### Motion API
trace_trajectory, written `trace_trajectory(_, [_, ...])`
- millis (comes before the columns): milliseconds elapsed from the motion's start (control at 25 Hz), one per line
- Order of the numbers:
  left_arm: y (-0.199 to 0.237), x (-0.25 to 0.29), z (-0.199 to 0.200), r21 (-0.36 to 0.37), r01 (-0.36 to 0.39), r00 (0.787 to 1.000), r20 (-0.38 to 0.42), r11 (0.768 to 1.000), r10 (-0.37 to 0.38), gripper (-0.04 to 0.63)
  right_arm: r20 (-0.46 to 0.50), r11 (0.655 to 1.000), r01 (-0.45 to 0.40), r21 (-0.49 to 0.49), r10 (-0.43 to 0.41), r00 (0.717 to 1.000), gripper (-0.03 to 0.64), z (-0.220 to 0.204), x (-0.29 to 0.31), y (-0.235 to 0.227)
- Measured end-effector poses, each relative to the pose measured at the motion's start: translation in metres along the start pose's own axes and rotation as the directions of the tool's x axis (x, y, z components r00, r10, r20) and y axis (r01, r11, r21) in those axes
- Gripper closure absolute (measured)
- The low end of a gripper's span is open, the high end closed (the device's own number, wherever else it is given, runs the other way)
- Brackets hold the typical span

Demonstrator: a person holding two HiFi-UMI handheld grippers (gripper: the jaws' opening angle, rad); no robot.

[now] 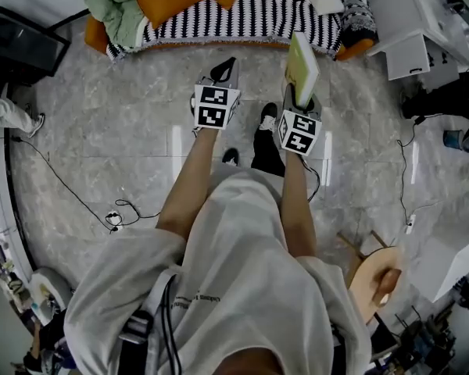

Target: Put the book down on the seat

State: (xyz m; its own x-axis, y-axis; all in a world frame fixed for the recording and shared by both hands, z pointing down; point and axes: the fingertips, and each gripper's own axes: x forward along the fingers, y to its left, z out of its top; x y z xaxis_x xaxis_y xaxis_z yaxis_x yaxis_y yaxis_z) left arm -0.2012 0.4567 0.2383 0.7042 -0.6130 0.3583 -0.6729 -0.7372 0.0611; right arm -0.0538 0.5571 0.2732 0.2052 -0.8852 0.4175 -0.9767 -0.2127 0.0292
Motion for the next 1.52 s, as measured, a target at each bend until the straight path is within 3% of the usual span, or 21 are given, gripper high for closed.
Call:
trace_trajectory(480, [0.013, 0.075, 0.012, 0.026, 0.024, 0.999, -0.047, 0.999, -0.022, 0.588, -0.031, 0.999, -0.041, -0.012, 0.040, 0.999, 0.488, 0.019, 0.069, -0.027])
trace_trajectory(720, [0.023, 0.122, 0.048, 0.074, 0.040, 0.999, -0.034, 0.996, -0.038, 0.588, -0.037, 0.999, -0.035, 0.003, 0.035, 0.999, 0.488, 0.039, 0.108, -0.066])
trace_trajectory(1080, [0.018, 0.172, 0.077, 0.049, 0.026, 0.999, -0.035, 0.998, -0.025, 0.588, -0.054, 0.995, -0.095, 0.038, 0.097, 0.994, 0.488, 0.060, 0.167, -0.090])
trace_trajectory(1240, [0.027, 0.194, 0.081, 0.034, -0.034, 0.997, -0.064, 0.999, 0.036, 0.586, -0.061, 0.983, -0.185, 0.010, 0.186, 0.981, 0.488, 0.074, 0.201, -0.084])
trace_trajectory(1400, [0.028, 0.214, 0.083, -0.031, -0.095, 0.993, -0.078, 0.995, 0.092, 0.587, -0.052, 0.967, -0.255, -0.006, 0.254, 0.966, 0.488, 0.090, 0.231, -0.091])
trace_trajectory(1520, [0.037, 0.217, 0.087, -0.020, -0.120, 0.990, -0.075, 0.993, 0.118, 0.586, -0.044, 0.960, -0.281, -0.012, 0.280, 0.959, 0.488, 0.102, 0.252, -0.083])
